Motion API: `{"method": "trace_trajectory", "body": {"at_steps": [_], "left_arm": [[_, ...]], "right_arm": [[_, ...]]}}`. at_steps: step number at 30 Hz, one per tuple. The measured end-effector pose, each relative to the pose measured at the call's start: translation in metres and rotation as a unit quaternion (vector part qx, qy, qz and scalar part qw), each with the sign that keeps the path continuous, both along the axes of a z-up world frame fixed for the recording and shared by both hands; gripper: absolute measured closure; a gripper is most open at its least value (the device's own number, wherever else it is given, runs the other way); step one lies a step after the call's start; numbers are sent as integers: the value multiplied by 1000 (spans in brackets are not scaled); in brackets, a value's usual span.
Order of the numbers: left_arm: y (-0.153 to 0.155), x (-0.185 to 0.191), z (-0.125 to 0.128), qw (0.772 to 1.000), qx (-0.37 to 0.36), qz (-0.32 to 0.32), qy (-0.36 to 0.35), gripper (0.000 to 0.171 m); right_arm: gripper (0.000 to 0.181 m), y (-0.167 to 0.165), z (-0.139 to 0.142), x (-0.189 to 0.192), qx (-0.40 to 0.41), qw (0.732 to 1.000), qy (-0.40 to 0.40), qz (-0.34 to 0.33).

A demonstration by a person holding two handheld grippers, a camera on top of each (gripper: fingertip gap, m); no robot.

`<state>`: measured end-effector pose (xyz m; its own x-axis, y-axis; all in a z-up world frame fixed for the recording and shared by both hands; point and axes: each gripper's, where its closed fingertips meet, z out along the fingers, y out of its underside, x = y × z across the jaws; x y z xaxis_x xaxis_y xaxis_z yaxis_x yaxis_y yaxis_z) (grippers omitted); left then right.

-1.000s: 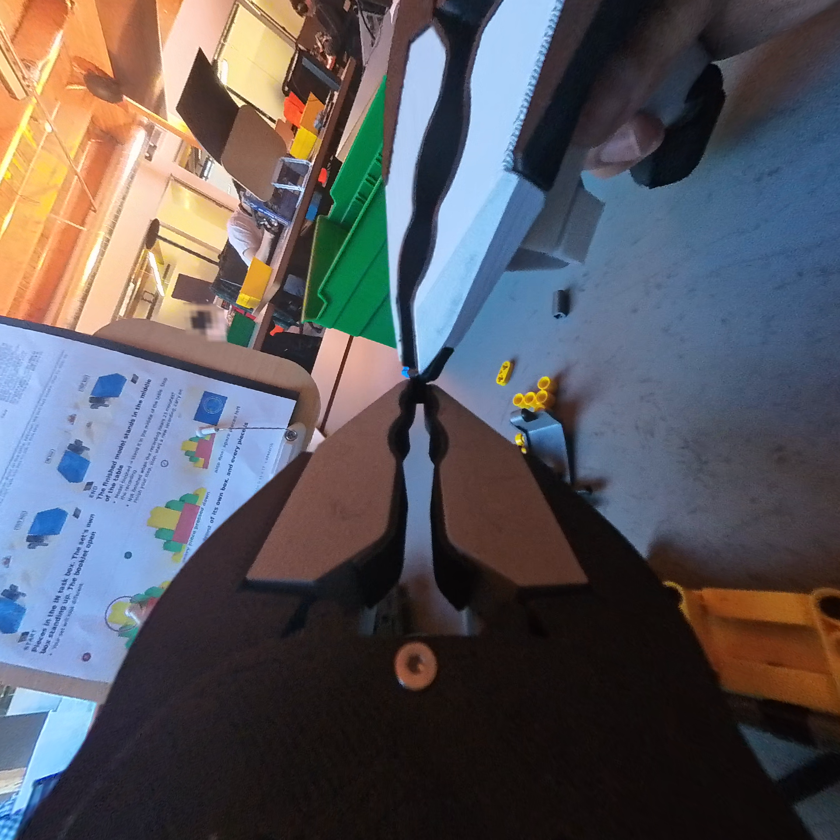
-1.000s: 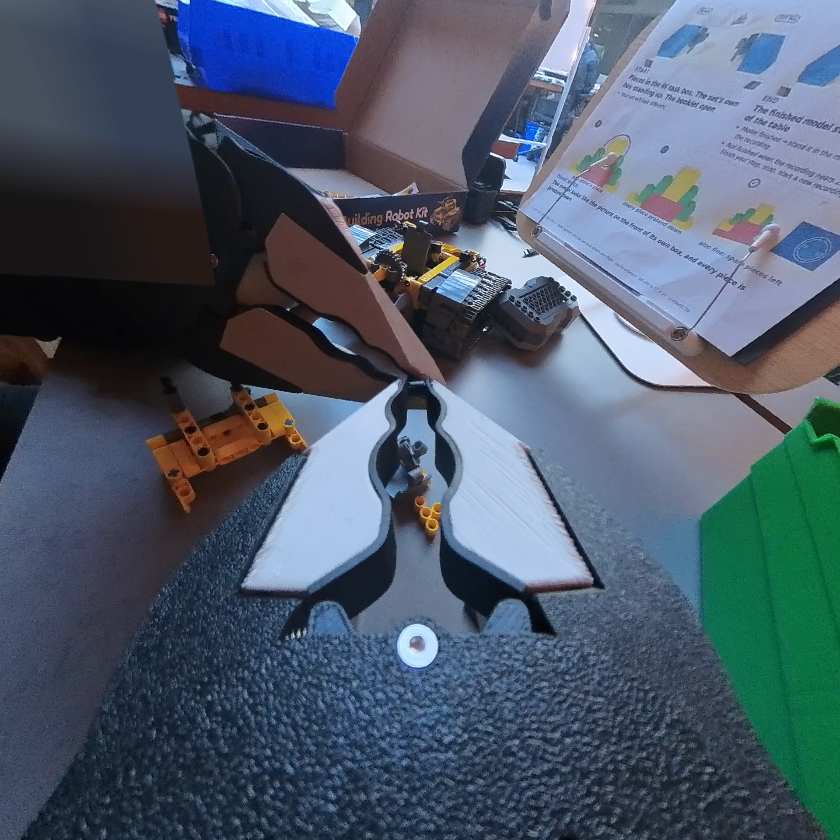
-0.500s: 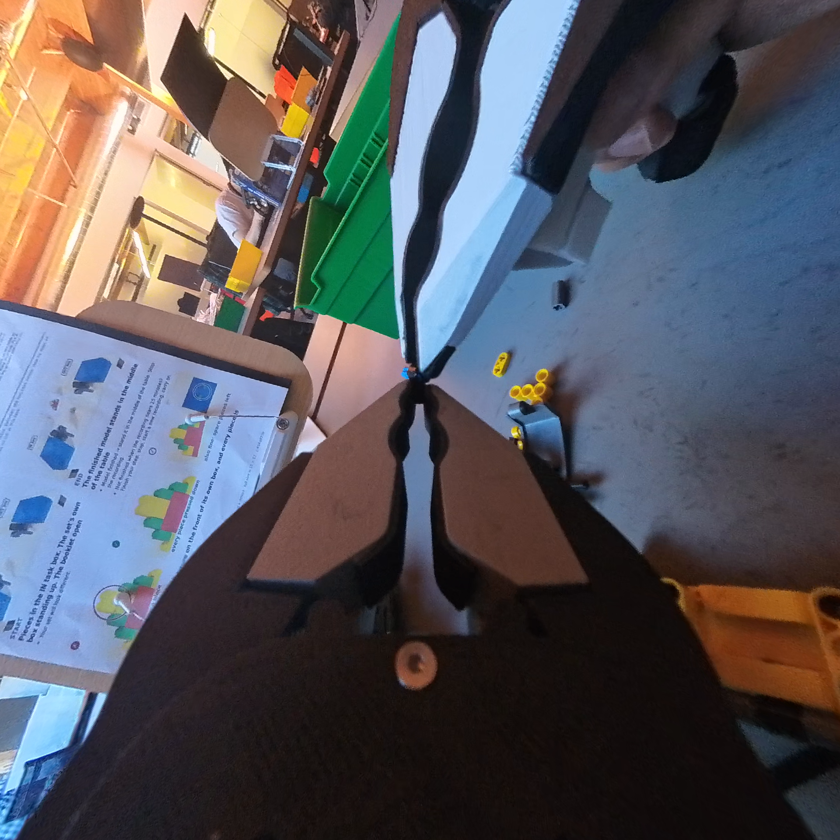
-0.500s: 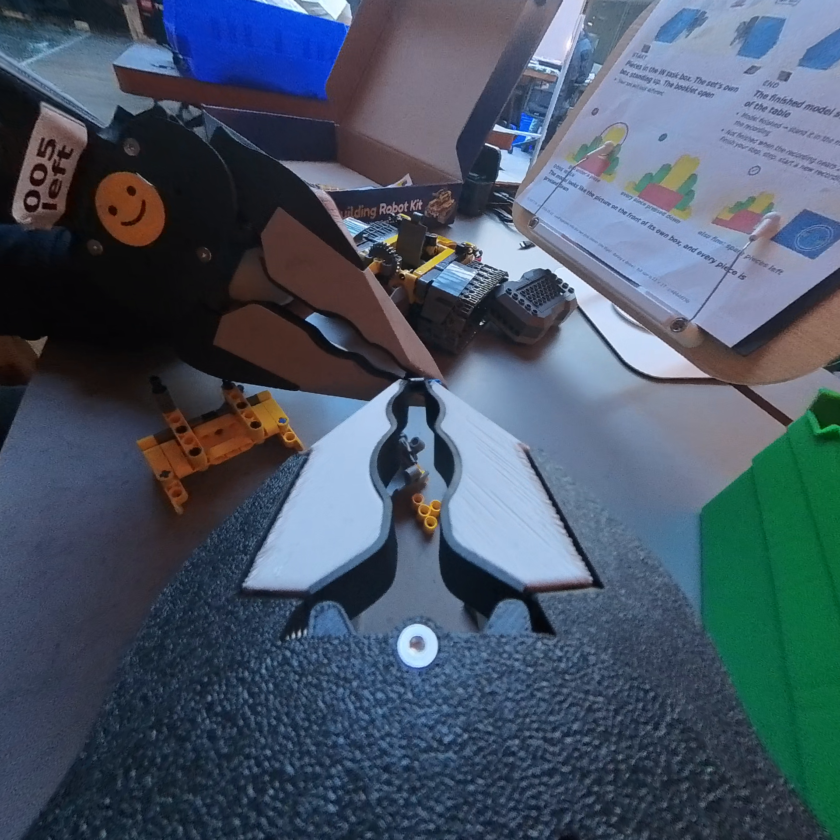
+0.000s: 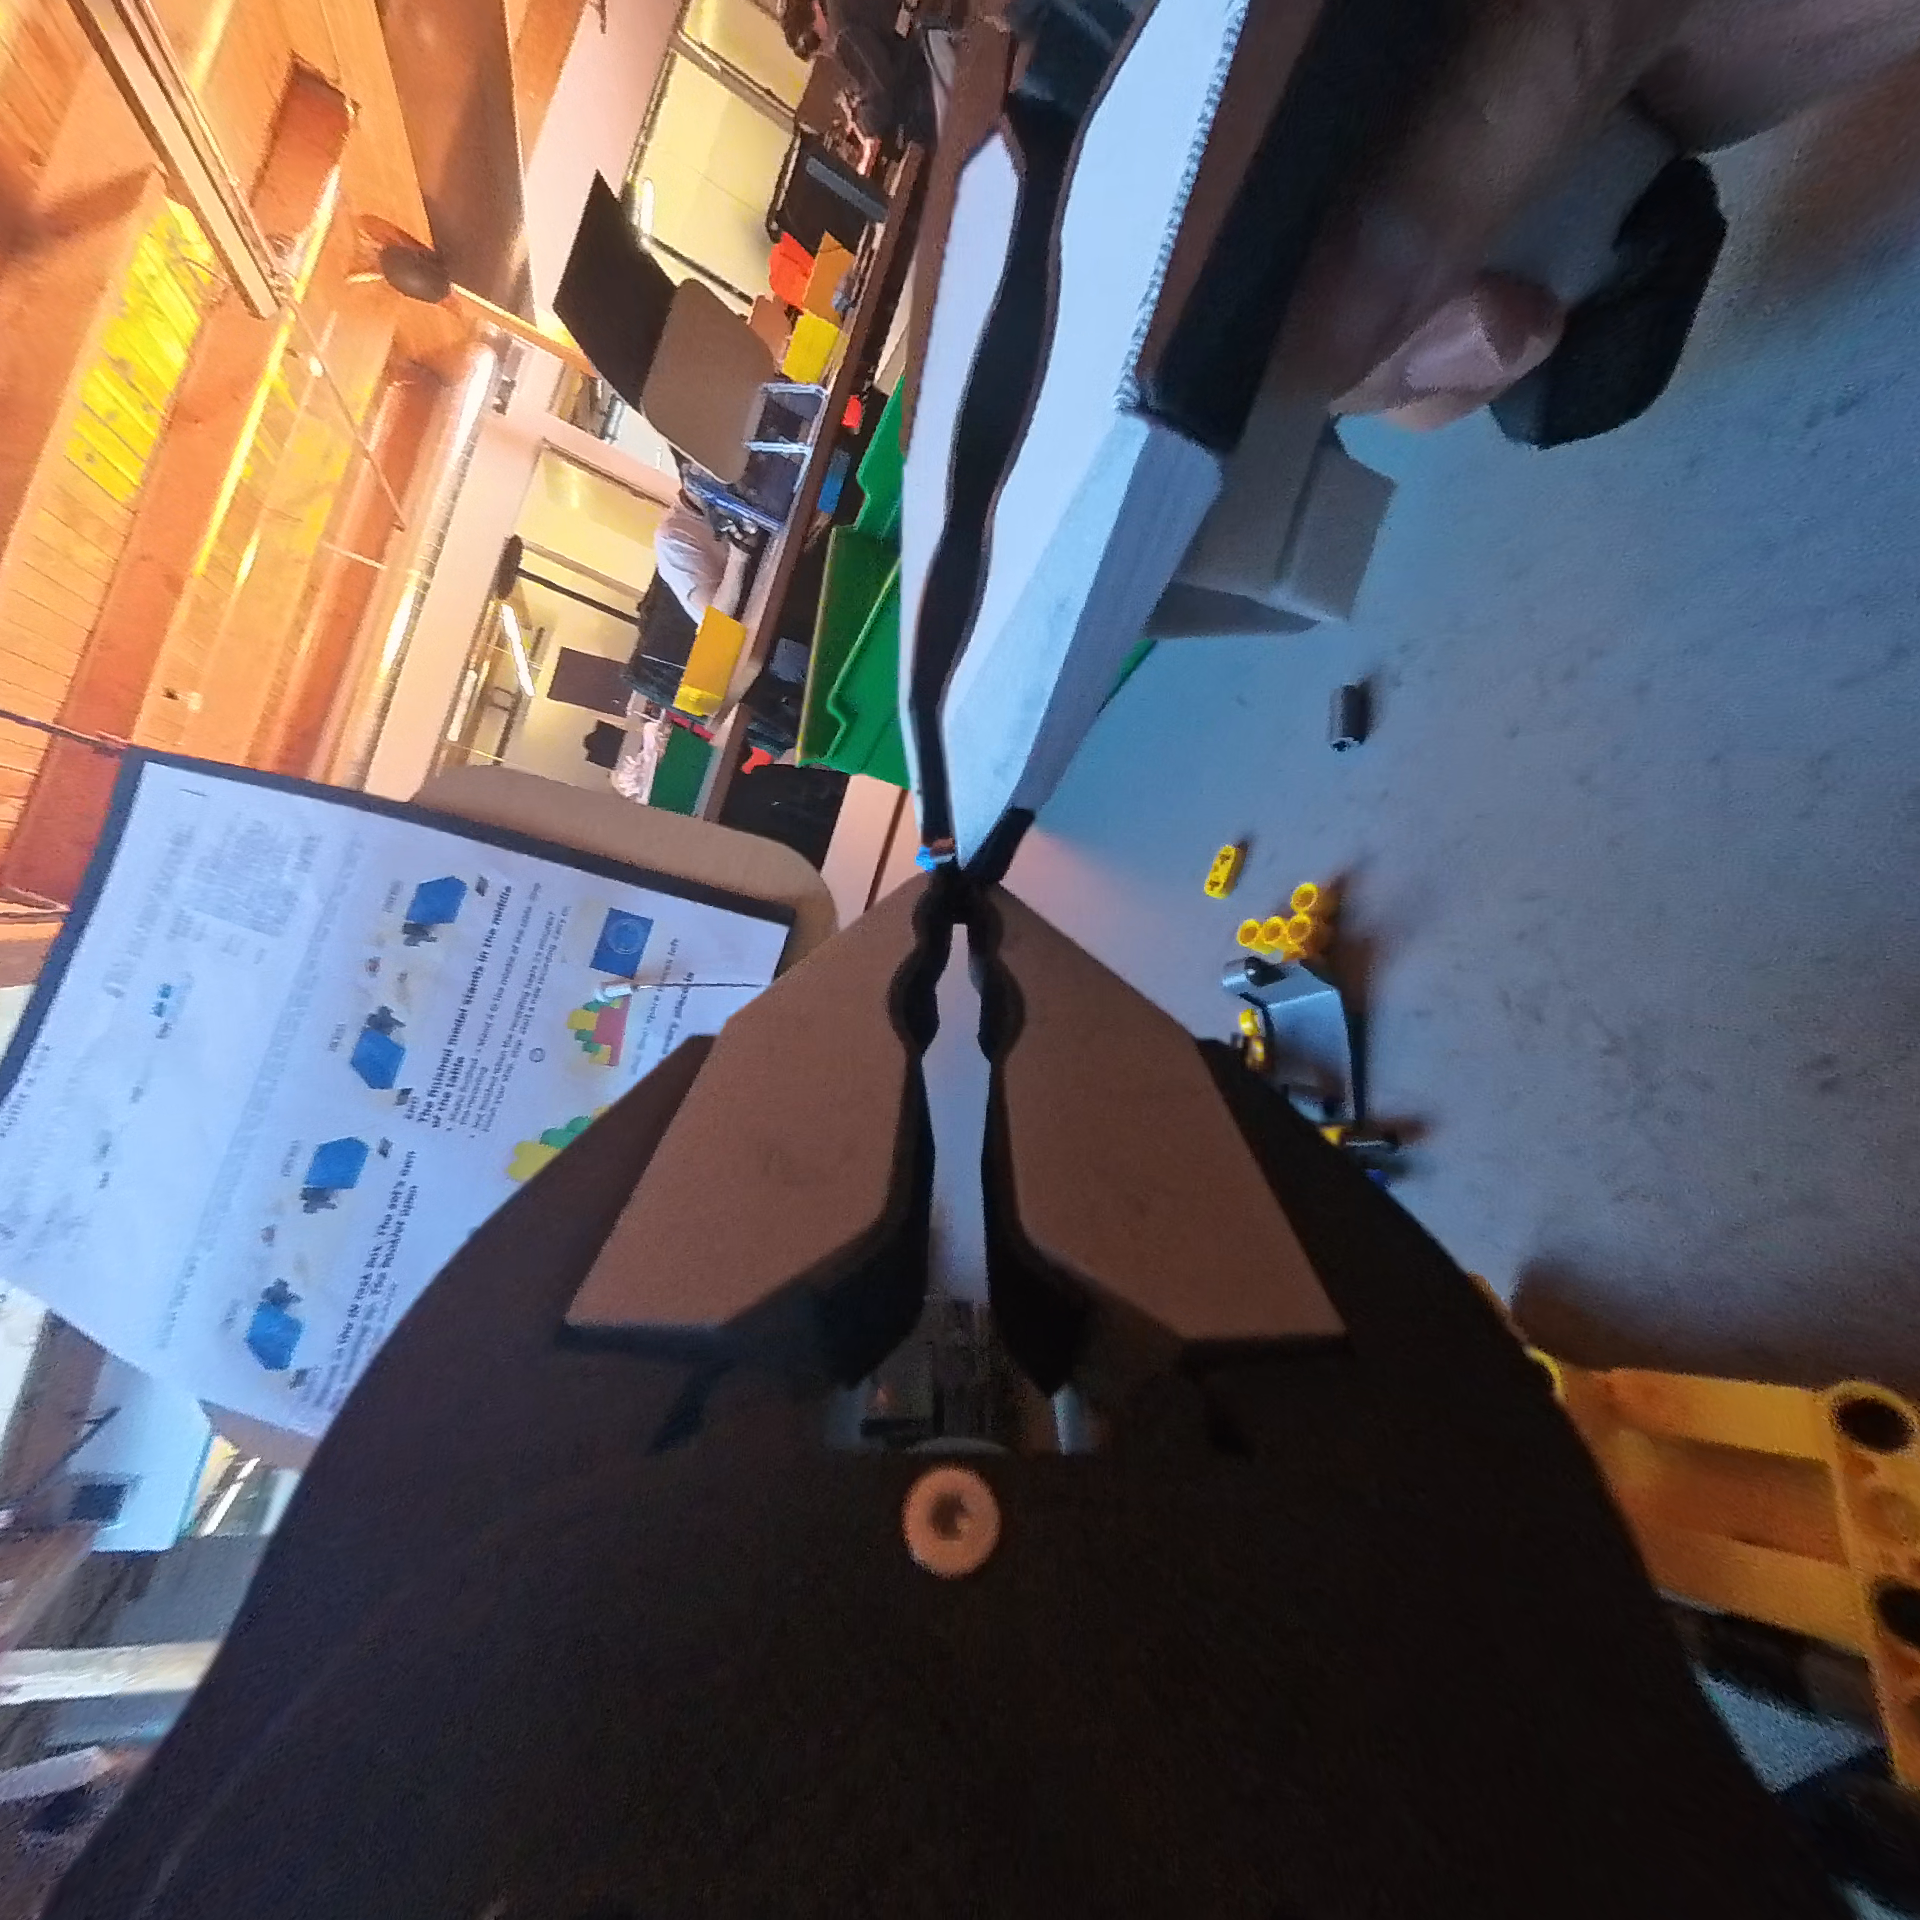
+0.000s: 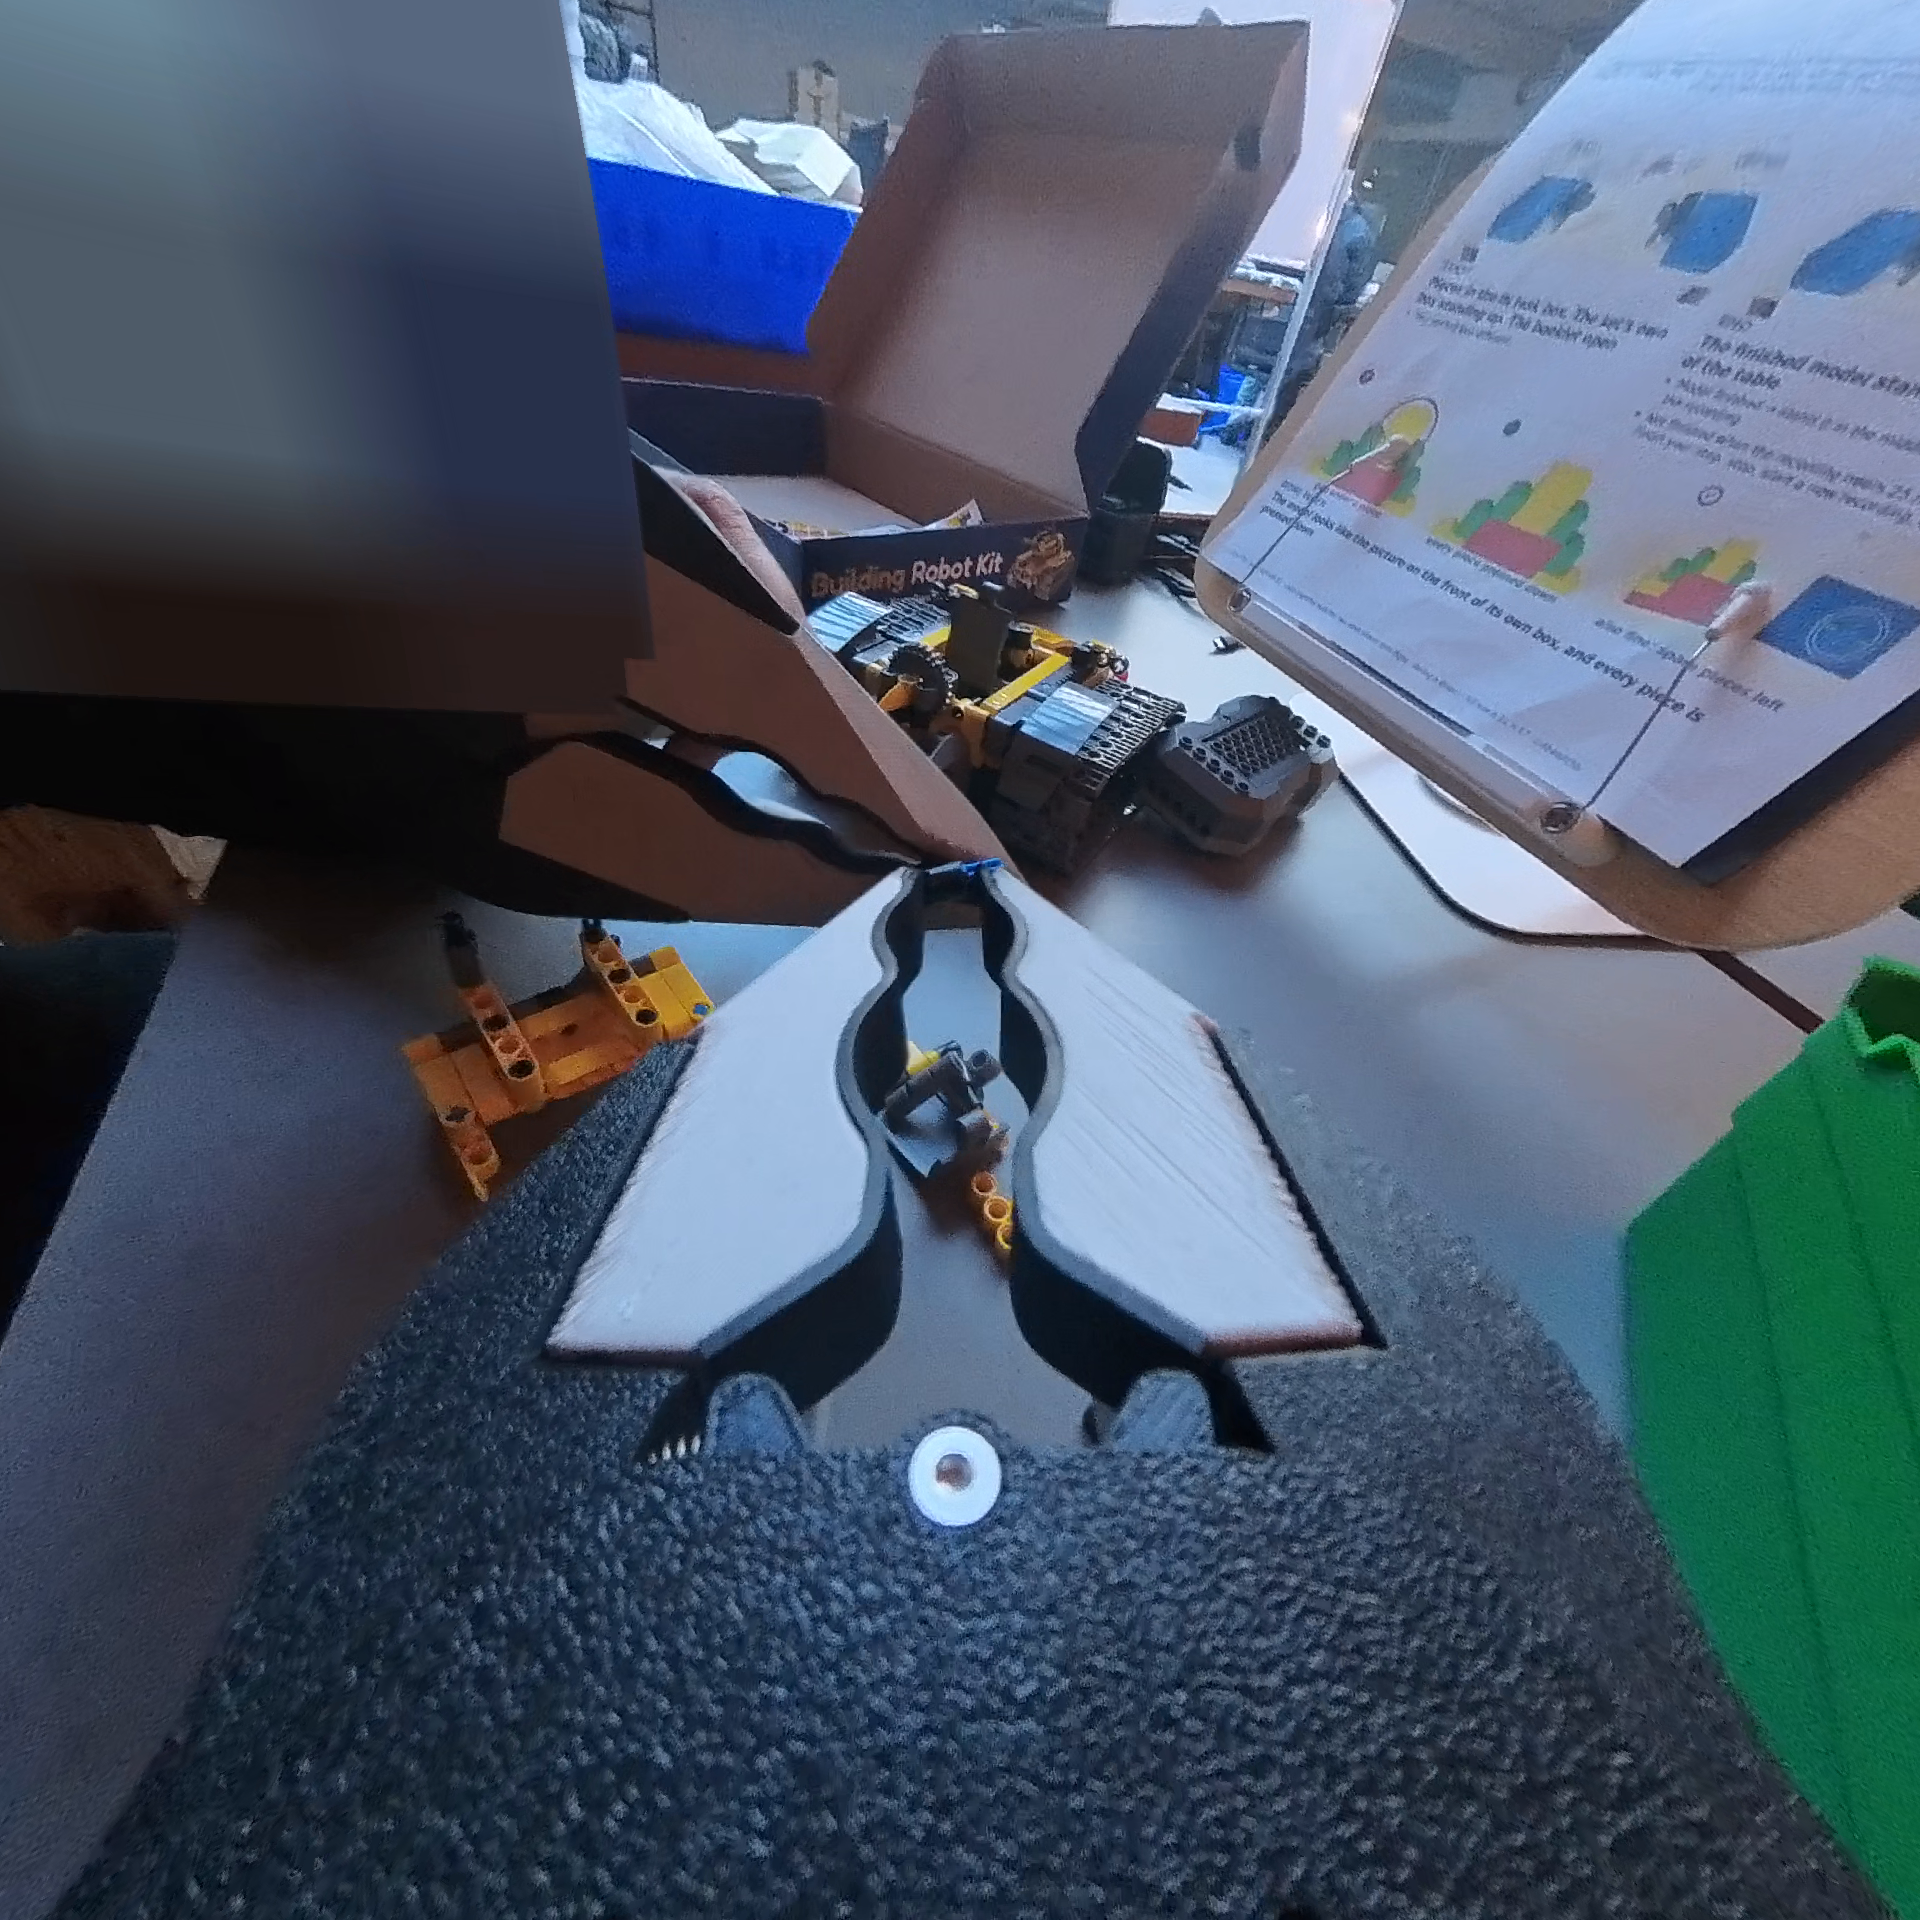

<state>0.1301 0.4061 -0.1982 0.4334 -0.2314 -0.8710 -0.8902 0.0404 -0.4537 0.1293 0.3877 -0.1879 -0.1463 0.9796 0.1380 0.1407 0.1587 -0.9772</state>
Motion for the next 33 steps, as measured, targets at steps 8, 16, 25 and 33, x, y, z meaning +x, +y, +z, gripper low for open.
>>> {"method": "trace_trajectory", "body": {"at_steps": [8,16,25,33], "left_arm": [[-3,3,7,1000,18,-2,-5,171],[-8,7,19,999,43,-16,-29,171],[-8,7,28,995,53,-28,-81,171],[-1,9,21,981,-5,-49,-185,171]], "right_arm": [[178,-5,7,3,103,994,7,-43],[179,-10,19,6,129,989,13,-69],[181,-13,30,8,249,961,14,-123],[181,-5,28,7,147,984,33,-91]]}}
